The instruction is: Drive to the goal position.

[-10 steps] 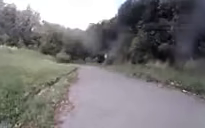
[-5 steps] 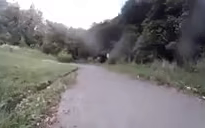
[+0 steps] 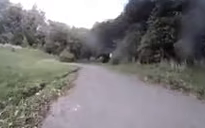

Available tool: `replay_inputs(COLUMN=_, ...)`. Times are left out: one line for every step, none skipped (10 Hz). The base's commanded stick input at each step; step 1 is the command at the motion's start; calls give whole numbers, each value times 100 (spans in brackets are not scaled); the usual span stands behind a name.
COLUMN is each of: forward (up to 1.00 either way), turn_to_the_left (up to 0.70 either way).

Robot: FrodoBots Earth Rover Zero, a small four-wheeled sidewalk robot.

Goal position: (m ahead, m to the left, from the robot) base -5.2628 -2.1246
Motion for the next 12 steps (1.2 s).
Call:
replay_inputs(forward=100, turn_to_the_left=0)
replay_inputs(forward=100, turn_to_the_left=0)
replay_inputs(forward=100, turn_to_the_left=0)
replay_inputs(forward=100, turn_to_the_left=0)
replay_inputs(forward=100, turn_to_the_left=0)
replay_inputs(forward=100, turn_to_the_left=0)
replay_inputs(forward=100, turn_to_the_left=0)
replay_inputs(forward=100, turn_to_the_left=0)
replay_inputs(forward=100, turn_to_the_left=0)
replay_inputs(forward=100, turn_to_the_left=0)
replay_inputs(forward=100, turn_to_the_left=0)
replay_inputs(forward=100, turn_to_the_left=0)
